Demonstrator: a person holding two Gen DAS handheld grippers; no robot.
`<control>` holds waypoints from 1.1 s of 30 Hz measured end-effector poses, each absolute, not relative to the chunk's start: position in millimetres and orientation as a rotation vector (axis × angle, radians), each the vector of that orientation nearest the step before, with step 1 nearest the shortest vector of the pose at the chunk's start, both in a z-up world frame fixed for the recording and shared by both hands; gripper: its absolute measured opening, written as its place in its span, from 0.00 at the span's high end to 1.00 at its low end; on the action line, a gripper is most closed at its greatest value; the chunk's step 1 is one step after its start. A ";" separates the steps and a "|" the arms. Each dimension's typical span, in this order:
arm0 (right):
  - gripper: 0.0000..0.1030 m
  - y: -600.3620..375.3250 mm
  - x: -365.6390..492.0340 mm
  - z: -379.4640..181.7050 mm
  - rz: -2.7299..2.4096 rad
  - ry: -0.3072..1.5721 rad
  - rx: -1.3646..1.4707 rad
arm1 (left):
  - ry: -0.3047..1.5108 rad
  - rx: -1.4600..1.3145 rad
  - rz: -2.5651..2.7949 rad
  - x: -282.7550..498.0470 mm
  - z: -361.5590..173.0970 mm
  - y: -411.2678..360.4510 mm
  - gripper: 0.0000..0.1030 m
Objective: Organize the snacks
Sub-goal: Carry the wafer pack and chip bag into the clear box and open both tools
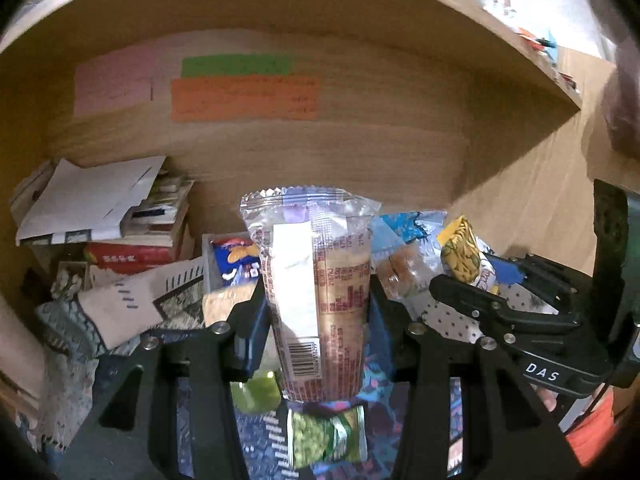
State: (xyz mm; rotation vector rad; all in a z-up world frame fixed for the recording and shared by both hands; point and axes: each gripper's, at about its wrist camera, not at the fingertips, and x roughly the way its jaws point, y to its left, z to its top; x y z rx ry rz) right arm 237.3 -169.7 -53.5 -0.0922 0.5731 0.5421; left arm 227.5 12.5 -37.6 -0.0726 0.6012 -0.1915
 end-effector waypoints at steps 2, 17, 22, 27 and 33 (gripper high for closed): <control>0.54 -168.0 244.8 -53.0 0.539 0.577 -0.093 | 0.606 -0.074 -0.185 238.8 -37.5 13.2 0.57; 0.53 -137.8 305.5 -69.1 0.560 0.666 -0.093 | 0.680 -0.158 -0.176 311.1 -57.1 20.3 0.56; 0.47 -134.1 311.2 -76.2 0.533 0.677 -0.129 | 0.691 -0.128 -0.165 314.4 -62.8 16.8 0.54; 0.40 -137.9 305.6 -70.1 0.526 0.657 -0.121 | 0.667 -0.117 -0.152 304.9 -55.9 18.5 0.51; 0.40 -143.2 282.0 -54.6 0.546 0.616 -0.126 | 0.637 -0.096 -0.155 274.4 -46.4 28.9 0.49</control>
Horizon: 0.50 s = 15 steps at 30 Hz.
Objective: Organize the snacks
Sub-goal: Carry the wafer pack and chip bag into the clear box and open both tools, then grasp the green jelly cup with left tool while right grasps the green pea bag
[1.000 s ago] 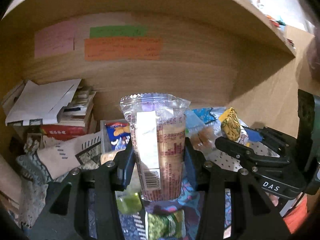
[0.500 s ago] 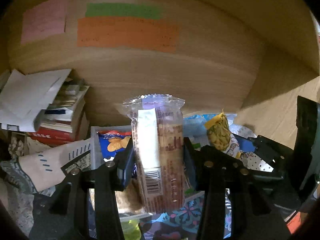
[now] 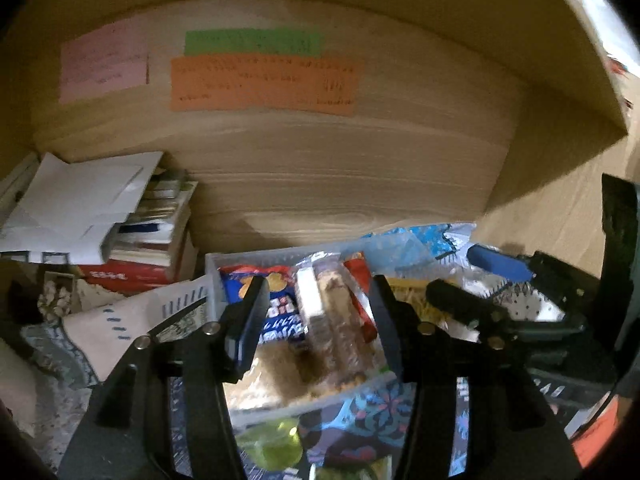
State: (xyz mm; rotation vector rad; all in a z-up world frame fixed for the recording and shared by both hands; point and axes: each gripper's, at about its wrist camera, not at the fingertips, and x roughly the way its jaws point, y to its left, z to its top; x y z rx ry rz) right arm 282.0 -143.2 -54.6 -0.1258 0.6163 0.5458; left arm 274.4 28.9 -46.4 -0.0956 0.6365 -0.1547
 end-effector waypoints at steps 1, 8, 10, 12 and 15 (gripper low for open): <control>0.40 -143.6 278.8 -53.6 0.548 0.612 -0.128 | 0.635 -0.086 -0.152 269.3 -47.1 31.2 0.49; 0.39 -142.3 241.1 -56.8 0.599 0.619 -0.119 | 0.651 -0.051 -0.141 229.6 -55.8 47.7 0.46; 0.39 -139.8 231.7 -61.3 0.618 0.629 -0.115 | 0.658 -0.045 -0.132 217.5 -59.7 52.6 0.46; 0.39 -136.2 223.1 -68.5 0.636 0.646 -0.112 | 0.670 -0.036 -0.123 208.7 -66.5 57.5 0.46; 0.39 -127.2 214.3 -83.8 0.654 0.687 -0.119 | 0.699 -0.018 -0.111 195.1 -81.2 62.9 0.45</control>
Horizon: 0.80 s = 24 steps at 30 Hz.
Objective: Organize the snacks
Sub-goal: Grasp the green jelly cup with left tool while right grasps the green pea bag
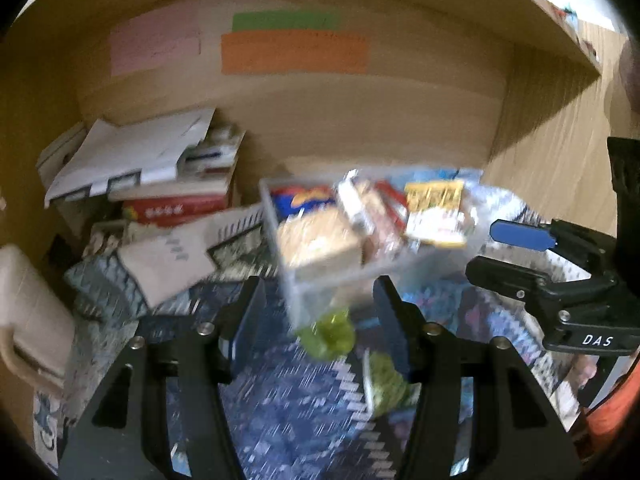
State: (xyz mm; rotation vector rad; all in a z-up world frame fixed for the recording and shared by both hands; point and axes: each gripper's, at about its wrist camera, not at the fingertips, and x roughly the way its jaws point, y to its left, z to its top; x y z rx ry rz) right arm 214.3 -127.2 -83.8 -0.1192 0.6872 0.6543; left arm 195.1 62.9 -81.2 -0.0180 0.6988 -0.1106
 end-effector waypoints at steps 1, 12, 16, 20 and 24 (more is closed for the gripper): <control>0.39 -124.7 212.6 -89.2 0.658 0.702 -0.120 | 0.711 -0.019 -0.109 191.0 -87.0 65.4 0.45; 0.33 -86.8 199.0 -147.7 0.742 0.893 -0.148 | 0.829 -0.064 -0.100 160.8 -141.5 91.8 0.45; 0.31 -76.8 201.6 -158.9 0.737 0.917 -0.189 | 0.847 -0.074 -0.105 157.9 -147.7 93.7 0.45; 0.30 -72.3 202.3 -158.8 0.741 0.916 -0.222 | 0.850 -0.076 -0.113 159.3 -149.5 92.7 0.45; 0.28 -66.0 199.9 -157.9 0.756 0.920 -0.242 | 0.847 -0.078 -0.115 165.0 -148.5 89.4 0.45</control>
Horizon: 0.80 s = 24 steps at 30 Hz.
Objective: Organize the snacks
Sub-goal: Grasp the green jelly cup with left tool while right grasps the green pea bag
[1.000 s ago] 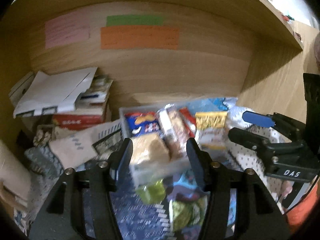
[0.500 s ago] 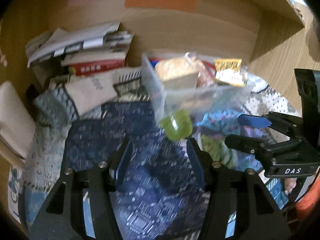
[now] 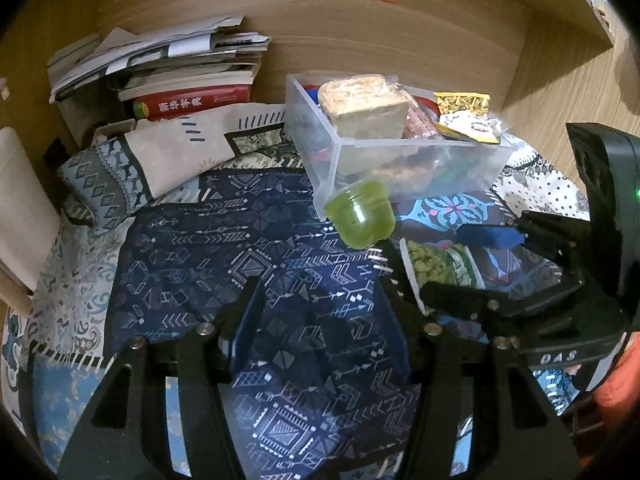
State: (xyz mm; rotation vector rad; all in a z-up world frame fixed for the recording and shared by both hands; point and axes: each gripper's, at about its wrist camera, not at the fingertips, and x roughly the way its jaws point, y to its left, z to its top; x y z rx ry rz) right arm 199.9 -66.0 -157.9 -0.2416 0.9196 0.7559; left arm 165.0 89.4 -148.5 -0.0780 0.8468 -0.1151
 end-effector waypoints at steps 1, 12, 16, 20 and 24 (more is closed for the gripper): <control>0.29 -65.8 200.2 -157.4 0.755 0.925 -0.235 | 0.844 -0.079 -0.114 165.9 -148.3 89.0 0.45; 0.34 -54.0 204.2 -171.9 0.701 0.931 -0.259 | 0.849 -0.088 -0.097 176.0 -149.1 89.3 0.45; 0.77 -67.5 206.8 -166.4 0.699 0.926 -0.217 | 0.850 -0.086 -0.110 186.1 -149.1 82.6 0.45; 0.81 -84.8 209.4 -162.4 0.676 0.909 -0.199 | 0.860 -0.098 -0.129 200.6 -151.4 73.9 0.45; 0.82 -97.8 206.5 -157.5 0.655 0.879 -0.217 | 0.882 -0.114 -0.131 219.3 -156.5 66.9 0.45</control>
